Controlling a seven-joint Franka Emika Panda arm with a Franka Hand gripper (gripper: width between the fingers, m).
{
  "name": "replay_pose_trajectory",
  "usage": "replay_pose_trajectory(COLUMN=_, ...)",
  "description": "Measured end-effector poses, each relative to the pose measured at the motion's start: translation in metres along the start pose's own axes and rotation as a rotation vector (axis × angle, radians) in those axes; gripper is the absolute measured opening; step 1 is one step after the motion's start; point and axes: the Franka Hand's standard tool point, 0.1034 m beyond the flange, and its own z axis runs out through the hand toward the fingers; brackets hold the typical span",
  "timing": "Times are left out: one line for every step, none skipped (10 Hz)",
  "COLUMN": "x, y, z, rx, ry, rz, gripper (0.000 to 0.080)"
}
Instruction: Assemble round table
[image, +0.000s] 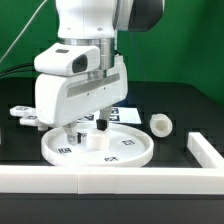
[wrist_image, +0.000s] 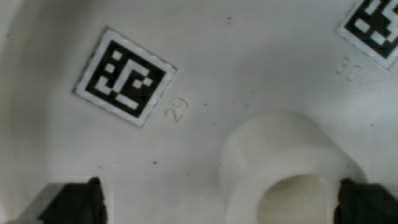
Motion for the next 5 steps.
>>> replay_pose_trajectory(x=0.005, y=-0.006, z=-0.016, rx=0.026, ry=-0.034, rz=-0.029, gripper=0.0650)
replay_pose_trajectory(x=0.007, y=-0.005, z=-0.028, rx=0.029, ry=-0.038, rz=-0.040, gripper=0.0650)
replay_pose_trajectory(x=0.006, y=-0.005, z=-0.023, rx=0.029, ry=-0.037, rz=-0.037, gripper=0.0650)
replay_pose_trajectory(x=0.006, y=-0.006, z=-0.022, rx=0.032, ry=-0.038, rz=-0.037, gripper=0.0650)
replay_pose_trajectory(x=0.006, y=-0.006, z=-0.021, rx=0.028, ry=-0.035, rz=-0.036, gripper=0.0650)
